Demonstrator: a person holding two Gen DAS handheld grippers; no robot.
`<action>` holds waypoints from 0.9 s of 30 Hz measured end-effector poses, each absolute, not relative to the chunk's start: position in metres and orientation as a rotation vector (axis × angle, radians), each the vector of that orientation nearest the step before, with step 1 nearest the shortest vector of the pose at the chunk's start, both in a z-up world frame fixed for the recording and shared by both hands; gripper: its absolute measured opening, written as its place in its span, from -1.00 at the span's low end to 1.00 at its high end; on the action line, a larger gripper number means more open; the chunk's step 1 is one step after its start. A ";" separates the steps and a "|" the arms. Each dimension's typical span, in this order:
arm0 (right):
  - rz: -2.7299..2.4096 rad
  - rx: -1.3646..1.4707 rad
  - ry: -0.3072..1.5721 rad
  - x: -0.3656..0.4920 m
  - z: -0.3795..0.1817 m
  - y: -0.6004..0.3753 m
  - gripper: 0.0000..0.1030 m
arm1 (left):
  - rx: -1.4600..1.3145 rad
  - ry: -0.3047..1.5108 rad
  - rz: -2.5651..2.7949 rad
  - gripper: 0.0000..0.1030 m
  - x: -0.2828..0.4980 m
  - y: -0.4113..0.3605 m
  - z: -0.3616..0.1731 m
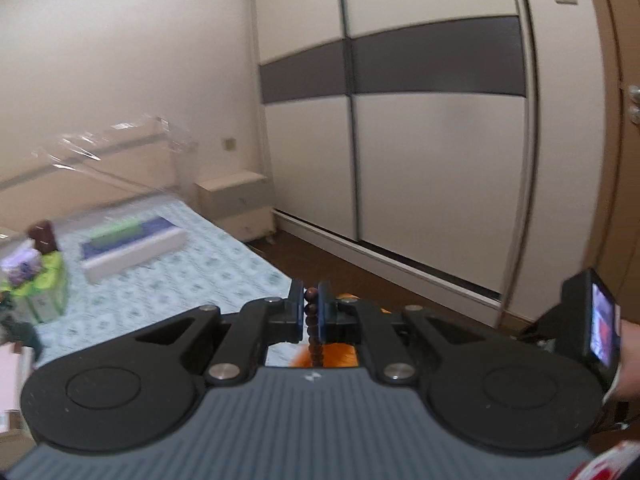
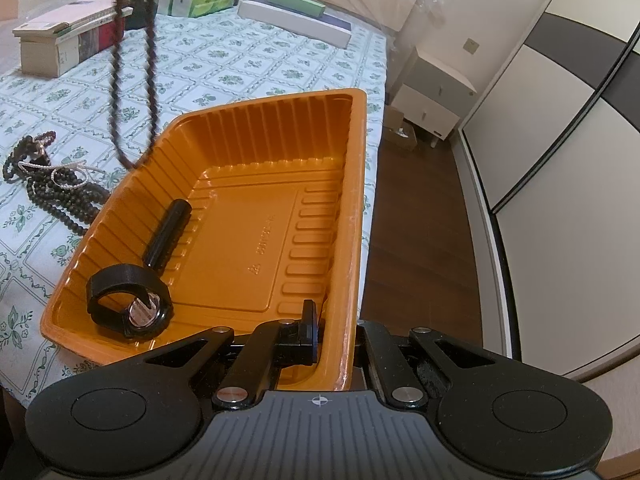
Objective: Organize jewelry
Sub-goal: 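Lift the bead necklace with the left tool and carry it over the tray, then lower the necklace into the tray and open the left tool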
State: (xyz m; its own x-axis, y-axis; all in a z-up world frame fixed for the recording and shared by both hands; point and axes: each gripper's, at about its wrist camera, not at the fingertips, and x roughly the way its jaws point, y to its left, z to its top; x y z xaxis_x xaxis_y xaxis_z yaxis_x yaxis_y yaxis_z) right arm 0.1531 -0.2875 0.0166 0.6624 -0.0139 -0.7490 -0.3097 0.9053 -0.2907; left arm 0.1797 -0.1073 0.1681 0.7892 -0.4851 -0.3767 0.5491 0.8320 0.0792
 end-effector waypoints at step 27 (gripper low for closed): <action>0.172 -0.410 0.843 0.154 0.013 -0.288 -0.94 | 0.215 0.664 -0.619 -0.87 0.225 -0.157 0.051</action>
